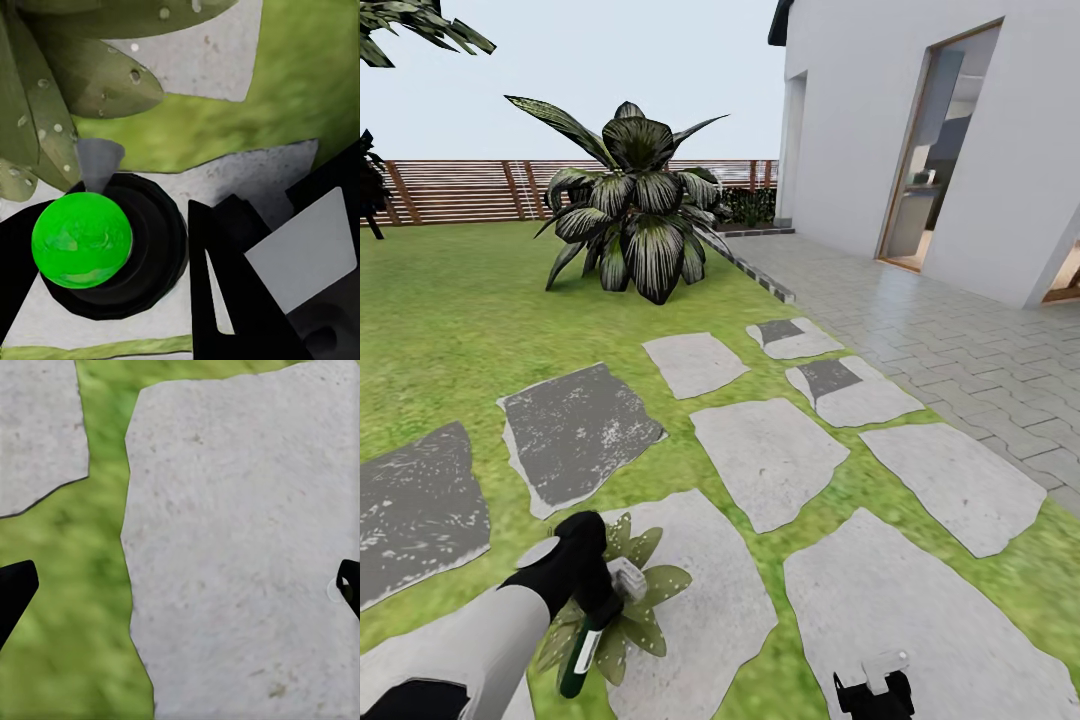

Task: Pick up the pesticide atomizer in the garden and spray insectifuge to fully cover both potted plants in the garden.

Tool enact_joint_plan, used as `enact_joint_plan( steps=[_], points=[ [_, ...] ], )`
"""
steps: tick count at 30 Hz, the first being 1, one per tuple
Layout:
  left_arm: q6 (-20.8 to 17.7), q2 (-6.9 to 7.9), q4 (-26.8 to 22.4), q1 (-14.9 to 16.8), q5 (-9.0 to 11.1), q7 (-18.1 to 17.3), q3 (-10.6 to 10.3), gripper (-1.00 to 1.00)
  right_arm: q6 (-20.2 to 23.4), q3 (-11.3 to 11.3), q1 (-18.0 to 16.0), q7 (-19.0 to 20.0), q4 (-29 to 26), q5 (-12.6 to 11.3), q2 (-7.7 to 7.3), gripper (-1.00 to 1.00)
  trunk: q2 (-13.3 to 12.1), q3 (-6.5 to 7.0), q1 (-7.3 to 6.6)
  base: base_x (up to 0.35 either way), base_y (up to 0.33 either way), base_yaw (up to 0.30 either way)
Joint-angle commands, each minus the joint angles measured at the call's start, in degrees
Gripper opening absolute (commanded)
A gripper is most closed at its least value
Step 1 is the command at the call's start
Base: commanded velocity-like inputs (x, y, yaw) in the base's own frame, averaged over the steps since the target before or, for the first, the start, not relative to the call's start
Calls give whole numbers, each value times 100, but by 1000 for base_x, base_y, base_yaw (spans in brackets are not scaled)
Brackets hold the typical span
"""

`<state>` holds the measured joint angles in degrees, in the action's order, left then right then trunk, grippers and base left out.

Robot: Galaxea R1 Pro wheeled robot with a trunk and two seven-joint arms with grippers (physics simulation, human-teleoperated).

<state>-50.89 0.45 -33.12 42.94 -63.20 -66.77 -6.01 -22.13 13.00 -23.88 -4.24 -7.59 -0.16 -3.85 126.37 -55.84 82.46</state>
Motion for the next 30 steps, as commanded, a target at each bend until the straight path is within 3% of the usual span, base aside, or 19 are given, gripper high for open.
enact_joint_plan(
  steps=[1, 7, 15, 19, 23, 27, 30],
  points=[
    [-38, -23, -19, 3, -43, -29, -27, -100, -10, 47, -3, -42, 3, -1, -2, 100, 2, -5, -1, 0, 0, 0],
    [-589, -68, -43, 28, -35, -11, -49, -100, -10, 53, -3, -42, 3, -1, -2, 100, 2, -5, -1, 0, 0, 0],
    [-624, -10, -28, 14, -31, -21, -21, -100, -10, 50, -3, -42, 3, -1, -2, 100, 2, -5, -1, 0, 0, 0],
    [-613, -8, -42, 77, -28, -78, 374, -100, -10, 51, -3, -42, 3, -1, -2, 100, 2, -5, -1, 0, 0, 0],
    [-615, -63, -44, 369, -24, -81, 454, -100, -10, 48, -3, -42, 3, -1, -2, 100, 2, -5, -1, 0, 0, 0],
    [-597, -62, -30, 509, -45, -153, 430, -100, -10, 46, -3, -42, 3, -1, -2, 100, 2, -5, -1, 0, 0, 0],
    [-492, -31, -37, 560, -96, -601, 208, -100, -10, 47, -3, -42, 3, -1, -2, 100, 2, -5, -1, 0, 0, 0]
  ],
)
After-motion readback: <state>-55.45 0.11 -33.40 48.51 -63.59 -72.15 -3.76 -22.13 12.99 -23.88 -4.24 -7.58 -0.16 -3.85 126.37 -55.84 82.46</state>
